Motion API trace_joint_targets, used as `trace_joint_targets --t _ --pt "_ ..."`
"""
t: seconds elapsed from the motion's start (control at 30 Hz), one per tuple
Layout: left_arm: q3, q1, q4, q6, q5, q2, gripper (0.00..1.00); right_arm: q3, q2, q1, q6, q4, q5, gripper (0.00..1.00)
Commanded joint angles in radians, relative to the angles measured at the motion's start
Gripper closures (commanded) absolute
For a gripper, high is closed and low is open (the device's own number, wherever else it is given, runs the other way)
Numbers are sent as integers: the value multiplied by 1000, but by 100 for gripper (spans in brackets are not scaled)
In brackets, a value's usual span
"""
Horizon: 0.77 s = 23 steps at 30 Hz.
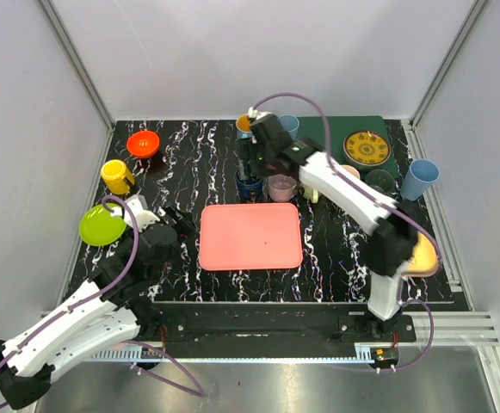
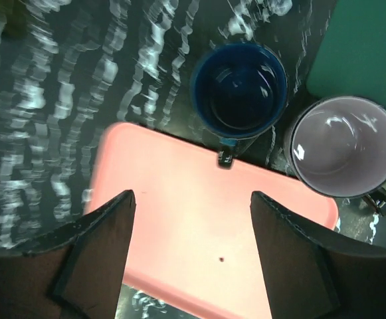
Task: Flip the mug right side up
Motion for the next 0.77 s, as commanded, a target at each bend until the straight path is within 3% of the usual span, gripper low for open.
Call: trace_joint_targets --t 0.0,0.4,0.53,0.73 --pt "57 3 16 72 7 36 9 -262 -362 16 26 233 -50 23" --pt "175 9 49 216 264 309 1 -1068 -1035 19 34 503 30 24" --pt "182 7 98 228 354 343 1 -1134 -1140 20 48 502 75 23" --pt "155 7 181 240 395 308 1 -1110 -1087 20 52 412 83 22"
